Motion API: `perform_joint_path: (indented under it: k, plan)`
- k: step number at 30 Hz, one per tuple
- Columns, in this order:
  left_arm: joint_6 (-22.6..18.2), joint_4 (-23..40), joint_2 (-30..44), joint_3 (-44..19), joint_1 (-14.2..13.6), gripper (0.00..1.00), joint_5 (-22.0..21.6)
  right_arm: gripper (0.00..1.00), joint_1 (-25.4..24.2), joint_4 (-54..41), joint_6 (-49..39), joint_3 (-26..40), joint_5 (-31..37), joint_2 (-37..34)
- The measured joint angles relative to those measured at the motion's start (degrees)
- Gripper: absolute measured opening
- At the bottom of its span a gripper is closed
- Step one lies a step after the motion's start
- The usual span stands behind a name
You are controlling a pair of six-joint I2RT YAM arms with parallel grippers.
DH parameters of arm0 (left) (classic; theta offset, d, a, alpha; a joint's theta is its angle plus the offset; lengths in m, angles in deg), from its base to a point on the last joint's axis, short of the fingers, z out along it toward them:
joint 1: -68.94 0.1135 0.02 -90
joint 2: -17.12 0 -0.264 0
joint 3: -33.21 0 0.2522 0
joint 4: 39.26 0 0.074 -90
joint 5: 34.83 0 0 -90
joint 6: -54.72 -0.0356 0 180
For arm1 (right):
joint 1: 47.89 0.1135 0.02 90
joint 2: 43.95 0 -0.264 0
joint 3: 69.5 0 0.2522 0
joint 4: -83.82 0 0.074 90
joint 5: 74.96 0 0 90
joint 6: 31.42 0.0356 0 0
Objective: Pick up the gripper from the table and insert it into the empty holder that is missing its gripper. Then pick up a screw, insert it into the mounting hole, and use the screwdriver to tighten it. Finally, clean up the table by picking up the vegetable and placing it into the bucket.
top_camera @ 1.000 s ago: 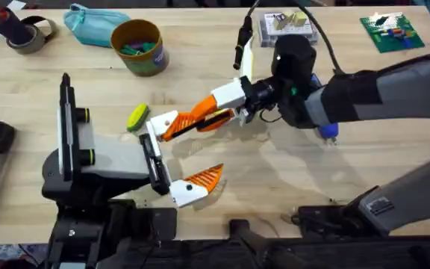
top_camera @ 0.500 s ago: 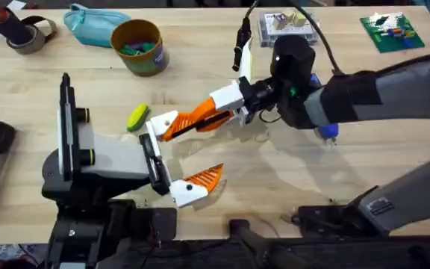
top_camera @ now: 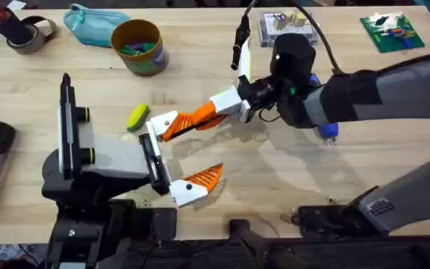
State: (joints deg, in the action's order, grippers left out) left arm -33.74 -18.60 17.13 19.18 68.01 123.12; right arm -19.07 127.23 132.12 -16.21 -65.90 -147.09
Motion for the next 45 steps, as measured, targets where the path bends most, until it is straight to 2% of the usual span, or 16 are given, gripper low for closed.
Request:
perform_joint_path:
  k: [8, 20, 45]
  plan:
    - [-0.01, -0.01, -0.01, 0.0, 0.0, 0.984, -0.01, 0.01, 0.07, -0.21, 0.01, -0.28, 0.71, 0.59]
    - [-0.65, 0.0, -0.02, 0.0, 0.0, 0.984, 0.09, 0.01, 1.43, -0.45, 1.49, -7.35, 9.28, 8.59]
    - [0.03, -0.03, 0.0, 0.0, 0.11, 0.984, -0.39, 0.01, 3.19, 0.23, 1.46, -8.96, 15.27, 9.75]
